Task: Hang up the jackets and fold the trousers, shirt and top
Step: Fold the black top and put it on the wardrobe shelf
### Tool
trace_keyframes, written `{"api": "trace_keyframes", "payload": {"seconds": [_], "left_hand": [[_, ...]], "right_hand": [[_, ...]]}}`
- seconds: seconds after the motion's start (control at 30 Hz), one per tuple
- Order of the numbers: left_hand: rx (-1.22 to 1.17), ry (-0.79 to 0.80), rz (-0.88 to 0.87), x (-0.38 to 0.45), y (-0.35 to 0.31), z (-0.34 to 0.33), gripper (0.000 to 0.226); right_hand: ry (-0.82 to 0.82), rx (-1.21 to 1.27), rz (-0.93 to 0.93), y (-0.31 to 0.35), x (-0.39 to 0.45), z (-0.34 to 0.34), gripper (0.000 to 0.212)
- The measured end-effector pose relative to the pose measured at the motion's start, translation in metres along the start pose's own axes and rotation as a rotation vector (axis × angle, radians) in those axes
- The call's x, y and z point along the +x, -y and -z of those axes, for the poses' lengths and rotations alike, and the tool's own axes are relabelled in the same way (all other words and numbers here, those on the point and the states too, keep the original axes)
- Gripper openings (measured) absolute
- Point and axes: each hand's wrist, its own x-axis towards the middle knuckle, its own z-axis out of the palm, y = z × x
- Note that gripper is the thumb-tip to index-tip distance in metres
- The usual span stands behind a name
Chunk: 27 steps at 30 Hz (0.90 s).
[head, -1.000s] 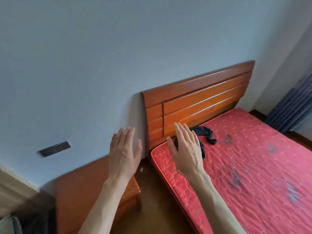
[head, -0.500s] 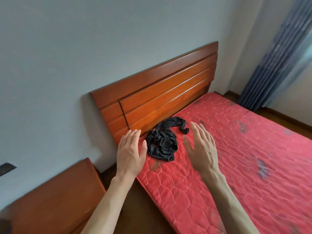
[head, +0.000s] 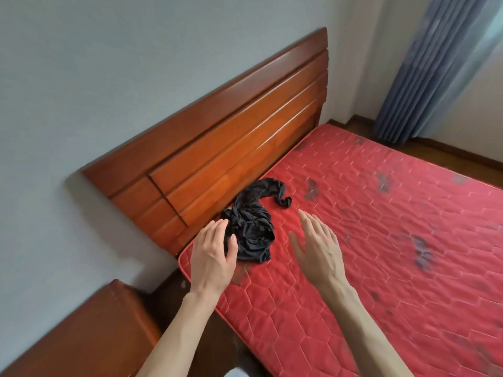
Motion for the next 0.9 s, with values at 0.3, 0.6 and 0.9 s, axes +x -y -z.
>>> {"api": "trace_keyframes", "payload": {"seconds": [0.3, 0.6, 0.9], "left_hand": [[-0.061, 0.139, 0.108, 0.084, 0.077, -0.088, 0.037], [-0.09, 0.285, 0.206, 0.162, 0.179, -0.201, 0.037], [-0.108, 0.303, 0.276, 0.172, 0.266, -0.36, 0.039]], "right_hand": [[0.139, 0.004, -0.09, 0.001, 0.092, -0.092, 0.057], [0.238, 0.009, -0.162, 0.0, 0.184, -0.223, 0.054], [0.235, 0.012, -0.077, -0.042, 0.231, -0.4, 0.052]]}}
